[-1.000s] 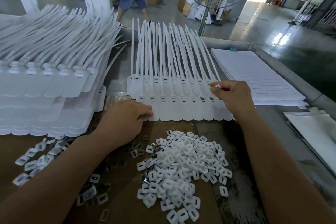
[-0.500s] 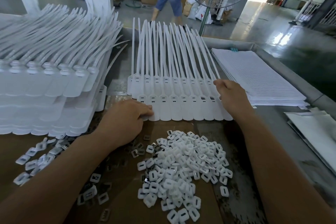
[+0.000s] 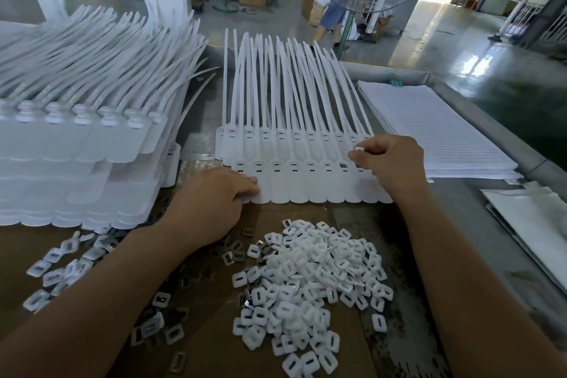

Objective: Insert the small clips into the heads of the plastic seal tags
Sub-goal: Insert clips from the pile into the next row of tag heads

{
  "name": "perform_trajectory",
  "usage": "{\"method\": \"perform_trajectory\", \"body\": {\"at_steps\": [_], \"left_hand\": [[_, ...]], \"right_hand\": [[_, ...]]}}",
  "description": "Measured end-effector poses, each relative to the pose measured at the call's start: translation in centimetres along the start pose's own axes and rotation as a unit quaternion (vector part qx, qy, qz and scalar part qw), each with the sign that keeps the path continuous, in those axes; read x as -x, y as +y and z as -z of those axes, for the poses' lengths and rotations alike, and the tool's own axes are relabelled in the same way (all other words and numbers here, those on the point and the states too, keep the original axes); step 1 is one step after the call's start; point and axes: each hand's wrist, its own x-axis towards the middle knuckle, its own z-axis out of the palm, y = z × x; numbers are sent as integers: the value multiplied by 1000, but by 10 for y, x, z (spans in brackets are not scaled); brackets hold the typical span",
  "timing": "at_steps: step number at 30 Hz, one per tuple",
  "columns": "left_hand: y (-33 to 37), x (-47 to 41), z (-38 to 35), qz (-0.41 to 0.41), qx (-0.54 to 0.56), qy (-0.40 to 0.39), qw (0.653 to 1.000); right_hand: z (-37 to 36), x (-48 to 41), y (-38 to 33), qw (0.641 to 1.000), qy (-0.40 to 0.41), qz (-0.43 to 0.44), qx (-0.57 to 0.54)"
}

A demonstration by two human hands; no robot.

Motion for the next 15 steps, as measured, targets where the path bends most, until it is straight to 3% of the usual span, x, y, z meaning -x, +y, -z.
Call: {"method": "perform_trajectory", "body": {"at_steps": [15], "left_hand": [[0, 1, 0, 3, 6, 0, 1000]], "right_hand": [[-8, -3, 3, 991, -88, 46, 95]]}}
